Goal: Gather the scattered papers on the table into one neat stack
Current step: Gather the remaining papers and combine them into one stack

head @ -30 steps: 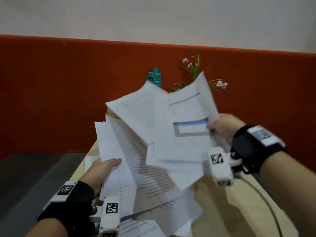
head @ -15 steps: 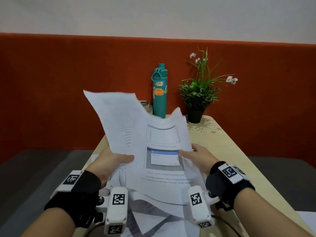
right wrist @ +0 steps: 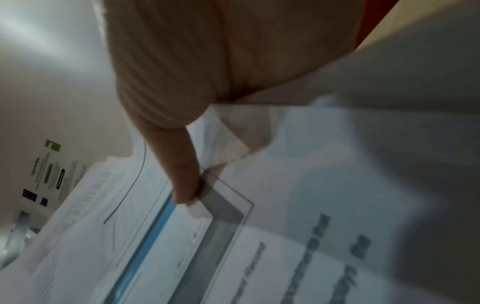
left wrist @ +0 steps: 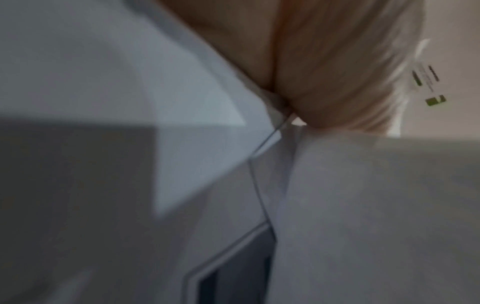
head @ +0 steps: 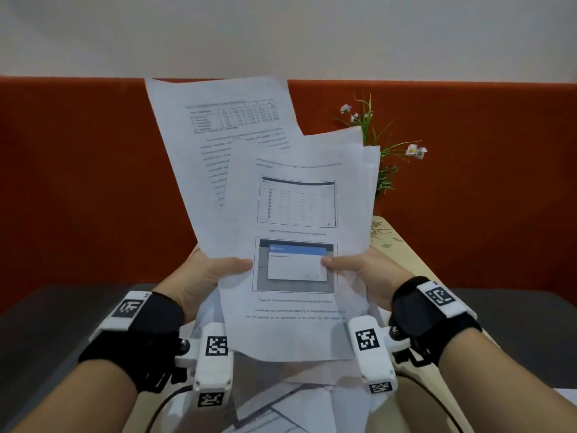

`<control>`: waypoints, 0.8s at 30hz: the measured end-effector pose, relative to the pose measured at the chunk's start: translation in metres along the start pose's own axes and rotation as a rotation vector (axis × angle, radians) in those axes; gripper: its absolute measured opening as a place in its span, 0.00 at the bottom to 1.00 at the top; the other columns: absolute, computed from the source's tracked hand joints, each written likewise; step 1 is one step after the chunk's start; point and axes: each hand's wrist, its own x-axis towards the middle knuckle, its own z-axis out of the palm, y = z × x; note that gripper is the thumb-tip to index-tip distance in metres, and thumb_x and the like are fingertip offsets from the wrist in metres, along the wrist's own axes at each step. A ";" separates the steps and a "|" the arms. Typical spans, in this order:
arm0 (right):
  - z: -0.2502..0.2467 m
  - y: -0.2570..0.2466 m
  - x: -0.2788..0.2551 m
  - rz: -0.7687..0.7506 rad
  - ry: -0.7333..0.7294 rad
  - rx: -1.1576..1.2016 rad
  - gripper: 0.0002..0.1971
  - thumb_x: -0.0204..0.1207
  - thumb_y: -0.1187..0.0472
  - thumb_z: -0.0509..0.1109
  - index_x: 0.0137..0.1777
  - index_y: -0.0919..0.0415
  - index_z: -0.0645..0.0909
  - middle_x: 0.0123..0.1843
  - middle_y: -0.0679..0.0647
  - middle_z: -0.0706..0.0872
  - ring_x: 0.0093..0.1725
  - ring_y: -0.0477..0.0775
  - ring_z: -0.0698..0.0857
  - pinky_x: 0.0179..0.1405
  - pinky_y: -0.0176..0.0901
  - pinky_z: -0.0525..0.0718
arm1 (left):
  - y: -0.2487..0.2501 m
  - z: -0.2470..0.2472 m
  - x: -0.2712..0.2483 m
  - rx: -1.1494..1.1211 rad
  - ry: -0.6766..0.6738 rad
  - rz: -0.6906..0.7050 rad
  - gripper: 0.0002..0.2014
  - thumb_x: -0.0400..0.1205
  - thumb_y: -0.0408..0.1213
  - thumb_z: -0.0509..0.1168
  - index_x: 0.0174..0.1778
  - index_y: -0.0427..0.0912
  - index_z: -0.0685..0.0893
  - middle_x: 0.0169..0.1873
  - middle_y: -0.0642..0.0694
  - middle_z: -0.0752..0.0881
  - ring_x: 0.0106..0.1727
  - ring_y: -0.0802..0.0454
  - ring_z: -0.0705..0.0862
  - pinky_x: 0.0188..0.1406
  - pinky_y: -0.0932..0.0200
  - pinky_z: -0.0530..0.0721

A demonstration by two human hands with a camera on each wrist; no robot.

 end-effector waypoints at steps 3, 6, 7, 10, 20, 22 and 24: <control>-0.005 -0.001 -0.001 -0.060 0.056 0.027 0.16 0.74 0.75 0.69 0.62 0.68 0.83 0.55 0.57 0.91 0.37 0.43 0.92 0.32 0.26 0.86 | 0.007 0.007 0.004 -0.007 0.060 0.048 0.24 0.76 0.29 0.72 0.70 0.41 0.80 0.60 0.43 0.89 0.62 0.44 0.87 0.67 0.48 0.80; -0.006 -0.001 -0.003 -0.075 0.048 -0.040 0.12 0.75 0.76 0.69 0.56 0.65 0.84 0.51 0.57 0.91 0.40 0.46 0.92 0.37 0.30 0.88 | 0.009 0.017 0.004 0.036 0.066 0.093 0.22 0.77 0.25 0.69 0.68 0.39 0.82 0.57 0.47 0.90 0.59 0.47 0.88 0.60 0.55 0.84; -0.006 0.000 -0.003 -0.064 0.058 -0.083 0.12 0.75 0.75 0.69 0.55 0.64 0.84 0.51 0.57 0.91 0.42 0.49 0.91 0.39 0.32 0.88 | 0.009 0.019 0.005 0.054 0.073 0.094 0.22 0.77 0.24 0.70 0.67 0.39 0.82 0.57 0.47 0.90 0.59 0.47 0.88 0.63 0.52 0.83; -0.014 -0.003 -0.002 -0.096 0.157 -0.107 0.10 0.74 0.75 0.70 0.55 0.67 0.83 0.48 0.59 0.88 0.46 0.57 0.86 0.47 0.39 0.83 | 0.010 0.018 0.009 0.052 0.087 0.071 0.18 0.74 0.38 0.74 0.61 0.46 0.85 0.58 0.42 0.90 0.59 0.45 0.87 0.65 0.47 0.80; -0.031 0.000 -0.009 -0.127 0.170 -0.119 0.15 0.73 0.76 0.70 0.53 0.58 0.84 0.54 0.58 0.90 0.53 0.57 0.87 0.53 0.42 0.84 | 0.020 0.011 0.034 0.245 0.644 0.348 0.08 0.79 0.39 0.68 0.35 0.42 0.87 0.33 0.37 0.86 0.37 0.44 0.82 0.46 0.45 0.88; -0.035 0.001 -0.010 -0.112 0.186 -0.104 0.14 0.73 0.76 0.70 0.51 0.58 0.84 0.56 0.60 0.90 0.56 0.59 0.87 0.57 0.45 0.83 | 0.026 0.005 0.037 0.336 0.727 0.392 0.08 0.77 0.39 0.69 0.35 0.41 0.86 0.35 0.33 0.88 0.36 0.46 0.80 0.44 0.48 0.86; -0.039 0.002 -0.011 -0.082 0.213 -0.093 0.13 0.73 0.76 0.70 0.52 0.60 0.85 0.57 0.63 0.90 0.58 0.61 0.87 0.60 0.48 0.83 | 0.035 -0.002 0.039 0.374 0.785 0.431 0.05 0.77 0.39 0.69 0.36 0.45 0.86 0.35 0.37 0.88 0.37 0.46 0.79 0.42 0.51 0.82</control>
